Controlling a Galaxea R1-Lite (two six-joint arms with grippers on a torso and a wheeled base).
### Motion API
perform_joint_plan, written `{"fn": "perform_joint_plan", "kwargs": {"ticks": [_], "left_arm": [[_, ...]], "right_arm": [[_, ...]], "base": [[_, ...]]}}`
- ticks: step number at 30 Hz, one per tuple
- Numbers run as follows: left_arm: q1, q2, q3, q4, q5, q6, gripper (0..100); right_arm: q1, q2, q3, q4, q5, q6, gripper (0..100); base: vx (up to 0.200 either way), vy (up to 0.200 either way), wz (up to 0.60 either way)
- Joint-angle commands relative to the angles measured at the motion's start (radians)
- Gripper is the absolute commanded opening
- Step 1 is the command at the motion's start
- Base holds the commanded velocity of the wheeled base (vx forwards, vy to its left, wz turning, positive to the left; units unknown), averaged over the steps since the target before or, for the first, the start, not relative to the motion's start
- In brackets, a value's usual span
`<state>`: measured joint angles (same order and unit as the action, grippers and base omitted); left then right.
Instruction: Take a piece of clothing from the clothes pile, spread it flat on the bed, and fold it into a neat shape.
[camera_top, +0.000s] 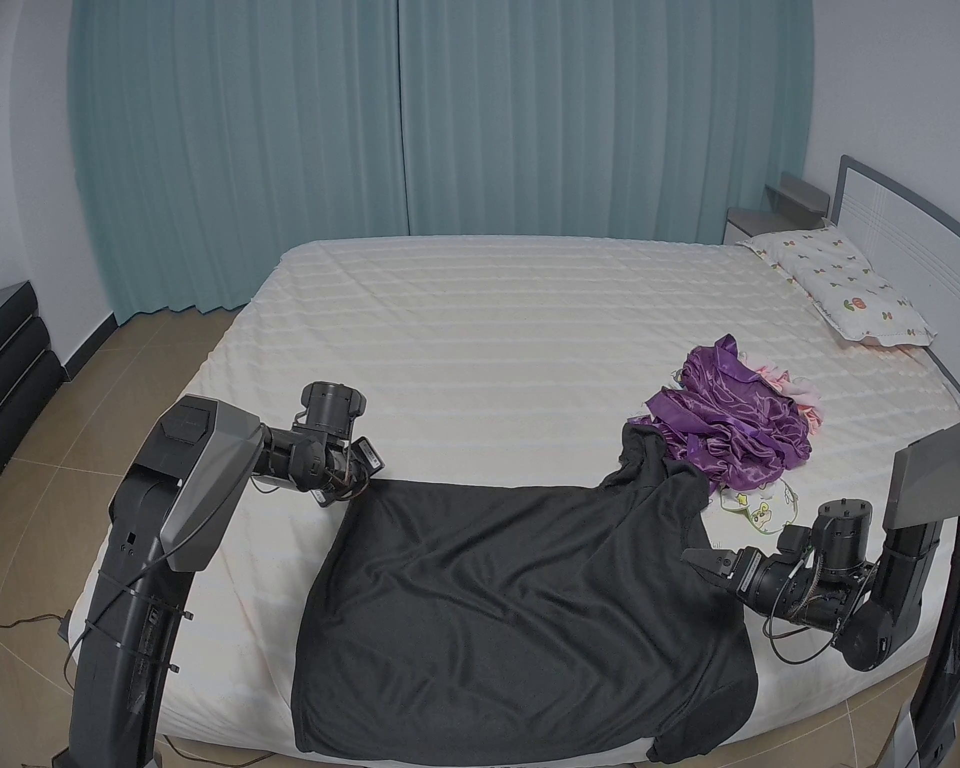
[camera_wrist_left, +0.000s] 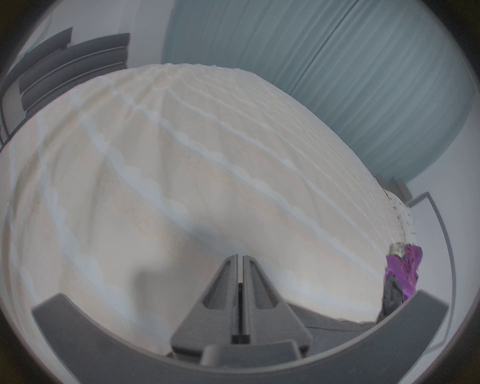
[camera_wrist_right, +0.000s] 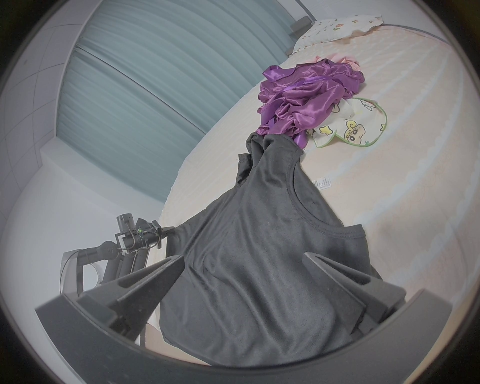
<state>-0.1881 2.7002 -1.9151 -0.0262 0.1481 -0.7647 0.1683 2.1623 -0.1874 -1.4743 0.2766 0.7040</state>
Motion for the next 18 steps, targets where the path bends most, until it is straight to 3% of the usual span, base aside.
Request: {"fn": "perform_joint_plan", "kwargs": {"ticks": [1,12,16,17,18], "left_arm": [[0.061,-0.02,-0.004,-0.003,0.022,-0.004,0],[0.113,-0.019,-0.009,-0.008,0.022,-0.005,0],[0.114,-0.019,-0.01,-0.008,0.021,-0.005,0],[0.114,-0.019,-0.01,-0.008,0.021,-0.005,100],[0.114,-0.019,-0.01,-0.008,0.021,-0.005,100]], "right_arm": [[-0.01,-0.007,-0.023,0.002,-0.004,-0.005,100],[-0.013,0.022,-0.118,0.002,-0.017,-0.003,100],[-0.009,0.027,-0.191,0.035,-0.089,-0.006,100],[-0.009,0.03,-0.201,0.045,-0.094,-0.006,100],[-0.009,0.03,-0.201,0.045,-0.094,-0.006,100]], "base": [[0.0,0.0,0.0],[0.0,0.0,0.0],[0.0,0.0,0.0],[0.0,0.0,0.0],[0.0,0.0,0.0]]}}
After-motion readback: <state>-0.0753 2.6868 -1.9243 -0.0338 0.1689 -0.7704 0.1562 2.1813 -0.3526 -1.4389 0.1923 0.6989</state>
